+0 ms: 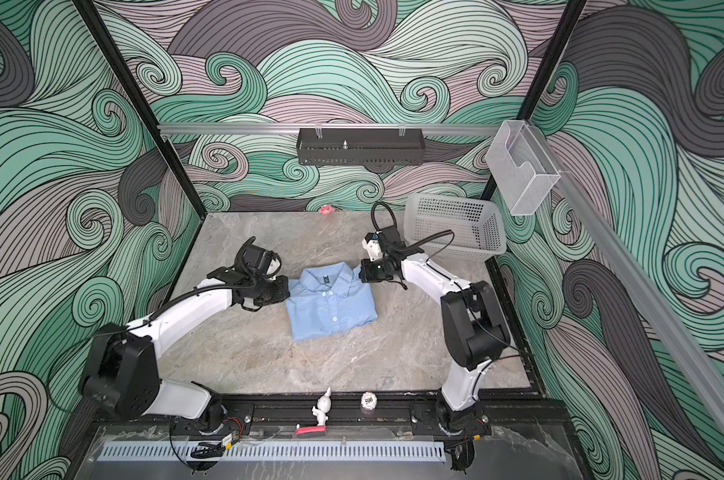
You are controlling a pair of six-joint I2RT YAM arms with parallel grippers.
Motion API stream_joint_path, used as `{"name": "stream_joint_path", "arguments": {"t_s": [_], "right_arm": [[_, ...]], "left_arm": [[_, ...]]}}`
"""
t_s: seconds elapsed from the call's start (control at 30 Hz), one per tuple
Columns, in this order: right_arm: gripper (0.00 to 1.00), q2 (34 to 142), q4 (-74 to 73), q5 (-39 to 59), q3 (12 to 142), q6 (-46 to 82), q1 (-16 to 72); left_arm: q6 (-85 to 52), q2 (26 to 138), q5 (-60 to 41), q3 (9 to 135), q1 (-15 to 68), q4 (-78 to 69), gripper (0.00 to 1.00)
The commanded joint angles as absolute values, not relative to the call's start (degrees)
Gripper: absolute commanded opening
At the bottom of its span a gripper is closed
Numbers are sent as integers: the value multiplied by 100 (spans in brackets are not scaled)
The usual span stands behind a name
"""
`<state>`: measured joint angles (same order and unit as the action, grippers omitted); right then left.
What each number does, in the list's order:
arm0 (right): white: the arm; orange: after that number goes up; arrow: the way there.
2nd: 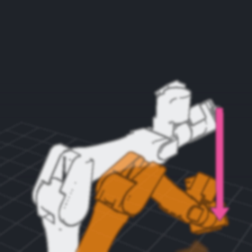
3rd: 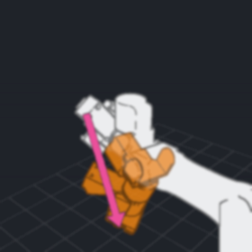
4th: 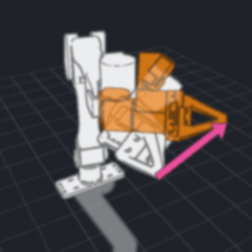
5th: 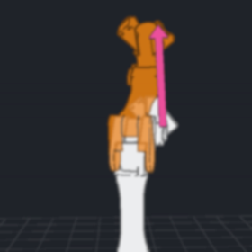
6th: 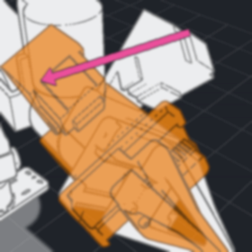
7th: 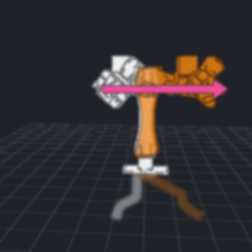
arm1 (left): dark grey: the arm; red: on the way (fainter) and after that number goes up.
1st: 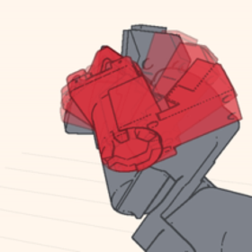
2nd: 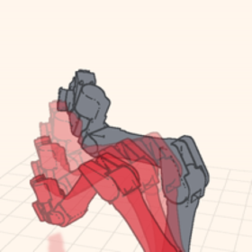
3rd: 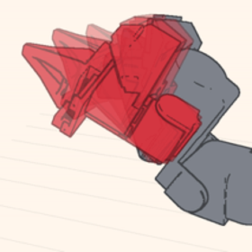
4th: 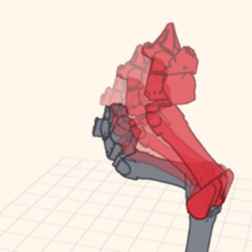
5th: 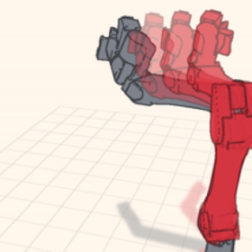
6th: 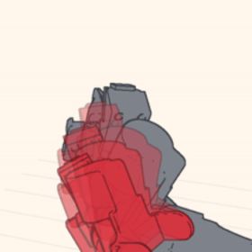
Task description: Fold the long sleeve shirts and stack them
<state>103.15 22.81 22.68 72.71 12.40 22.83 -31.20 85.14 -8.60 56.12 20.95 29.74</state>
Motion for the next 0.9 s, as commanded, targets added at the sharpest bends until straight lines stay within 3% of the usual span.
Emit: {"name": "stream_joint_path", "arguments": {"t_s": [0.0,0.3,0.43,0.53,0.63,0.77,0.87], "right_arm": [[3,10666,2131,1972,7408,1169,2295],[9,11487,1794,1382,7628,1142,2277],[31,11441,1770,1276,7610,1177,2271],[50,10924,1858,1276,7448,1208,2276],[63,10191,2030,1374,7133,1311,2321],[58,9316,2325,1772,6521,1450,2530],[43,8945,2111,2249,5991,1697,2749]], "left_arm": [[-3306,8927,-479,5662,1912,2842,0],[-3410,9560,-66,5704,1715,2601,0],[-3354,9577,-70,5742,1685,2709,1],[-3255,9180,-166,5795,1684,2848,28],[-3230,8604,-261,5928,1718,3192,38],[-3243,7844,-627,5850,1876,3315,40],[-3604,7764,-994,5601,2226,3082,38]]}}
